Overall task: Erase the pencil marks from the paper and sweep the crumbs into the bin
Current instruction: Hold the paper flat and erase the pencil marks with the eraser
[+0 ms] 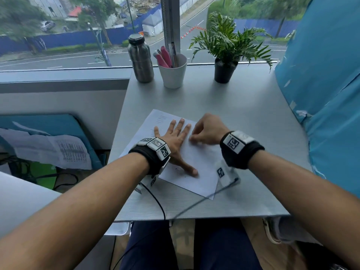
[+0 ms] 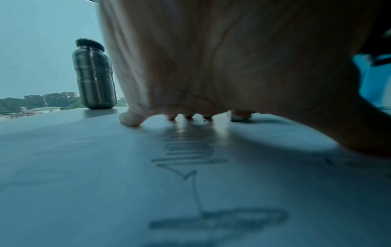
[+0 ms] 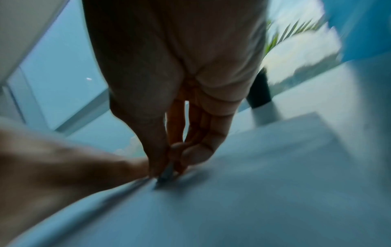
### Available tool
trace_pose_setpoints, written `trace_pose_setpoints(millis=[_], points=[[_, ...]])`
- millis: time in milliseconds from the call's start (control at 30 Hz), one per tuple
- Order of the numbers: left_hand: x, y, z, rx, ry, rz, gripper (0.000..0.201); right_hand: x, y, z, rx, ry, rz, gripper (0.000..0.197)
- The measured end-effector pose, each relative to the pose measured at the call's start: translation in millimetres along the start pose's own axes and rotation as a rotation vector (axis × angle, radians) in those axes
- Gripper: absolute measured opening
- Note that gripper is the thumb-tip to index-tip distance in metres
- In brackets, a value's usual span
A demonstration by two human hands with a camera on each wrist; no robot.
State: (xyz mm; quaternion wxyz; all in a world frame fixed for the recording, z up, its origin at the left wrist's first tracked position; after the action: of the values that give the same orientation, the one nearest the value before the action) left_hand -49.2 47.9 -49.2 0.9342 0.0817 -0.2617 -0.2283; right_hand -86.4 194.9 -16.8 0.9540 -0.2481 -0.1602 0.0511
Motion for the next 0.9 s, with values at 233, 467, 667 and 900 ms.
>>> trace_pose_setpoints(millis=[233, 467, 667, 900], points=[[0, -1, 0, 0.010, 0.001, -0.009, 0.163, 5, -5, -7, 0.008, -0.009, 0.008, 0.011], [-2, -2, -1, 0.006, 0.019, -0.012, 0.163, 5, -6, -7, 0.009, -0.026, 0.015, 0.009], [-1, -2, -2, 0.011, 0.047, -0.016, 0.163, 12, -11, -15, 0.005, -0.013, 0.058, 0.013], [0, -1, -2, 0.021, 0.048, -0.001, 0.165, 16, -10, -16, 0.035, -0.045, 0.094, 0.006]])
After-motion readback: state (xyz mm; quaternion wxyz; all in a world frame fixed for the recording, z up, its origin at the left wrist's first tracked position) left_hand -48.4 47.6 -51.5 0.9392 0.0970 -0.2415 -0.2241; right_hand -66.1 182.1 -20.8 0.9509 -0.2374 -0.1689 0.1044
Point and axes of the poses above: each hand's wrist, its own x-axis away from the middle knuckle, its own z-axis out of the back of the hand, y = z × x, the point moved 1 cm from there along -x, towards the middle knuckle, and after that the axes turned 15 degrees about -z, right-handed, at the moved point
